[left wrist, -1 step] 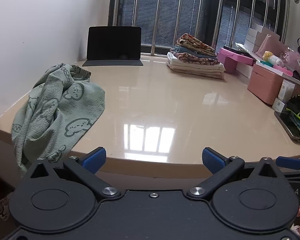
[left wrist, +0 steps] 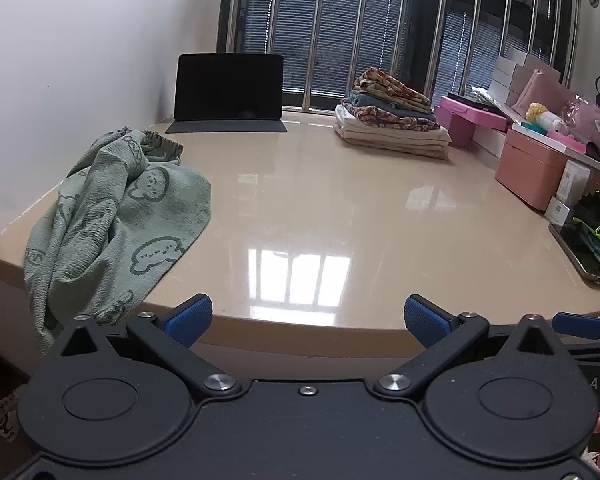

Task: Fold clothes
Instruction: 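Move both grippers open toward the crumpled green bear-print garment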

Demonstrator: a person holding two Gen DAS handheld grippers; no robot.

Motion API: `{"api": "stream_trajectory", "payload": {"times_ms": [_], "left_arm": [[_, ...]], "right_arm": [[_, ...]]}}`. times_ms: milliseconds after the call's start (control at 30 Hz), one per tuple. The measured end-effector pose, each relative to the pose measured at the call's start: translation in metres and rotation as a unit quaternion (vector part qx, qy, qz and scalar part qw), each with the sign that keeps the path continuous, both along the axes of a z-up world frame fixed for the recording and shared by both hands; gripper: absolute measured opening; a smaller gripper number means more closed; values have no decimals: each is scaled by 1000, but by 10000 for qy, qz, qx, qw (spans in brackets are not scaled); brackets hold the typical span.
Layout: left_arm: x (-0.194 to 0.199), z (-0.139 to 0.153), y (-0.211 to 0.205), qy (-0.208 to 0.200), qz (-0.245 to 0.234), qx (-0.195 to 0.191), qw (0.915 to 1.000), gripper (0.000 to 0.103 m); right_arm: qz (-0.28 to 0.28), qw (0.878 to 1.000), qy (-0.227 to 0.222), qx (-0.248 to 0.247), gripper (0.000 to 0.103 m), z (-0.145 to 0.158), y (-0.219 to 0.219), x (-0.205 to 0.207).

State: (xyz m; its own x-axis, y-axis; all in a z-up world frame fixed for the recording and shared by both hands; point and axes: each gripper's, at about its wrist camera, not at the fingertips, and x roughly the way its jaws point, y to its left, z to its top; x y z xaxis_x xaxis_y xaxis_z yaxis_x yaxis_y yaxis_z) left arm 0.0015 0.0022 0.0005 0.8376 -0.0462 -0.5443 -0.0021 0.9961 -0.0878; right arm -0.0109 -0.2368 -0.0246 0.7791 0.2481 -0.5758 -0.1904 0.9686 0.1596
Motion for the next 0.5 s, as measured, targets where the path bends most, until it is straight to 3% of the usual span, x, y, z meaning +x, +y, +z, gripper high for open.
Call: {"api": "stream_trajectory", "payload": {"times_ms": [500], "left_arm": [[-2, 4, 3, -22, 95, 55, 9999, 103]], "right_arm": [[62, 9999, -108, 98, 103, 5, 6, -4]]}}
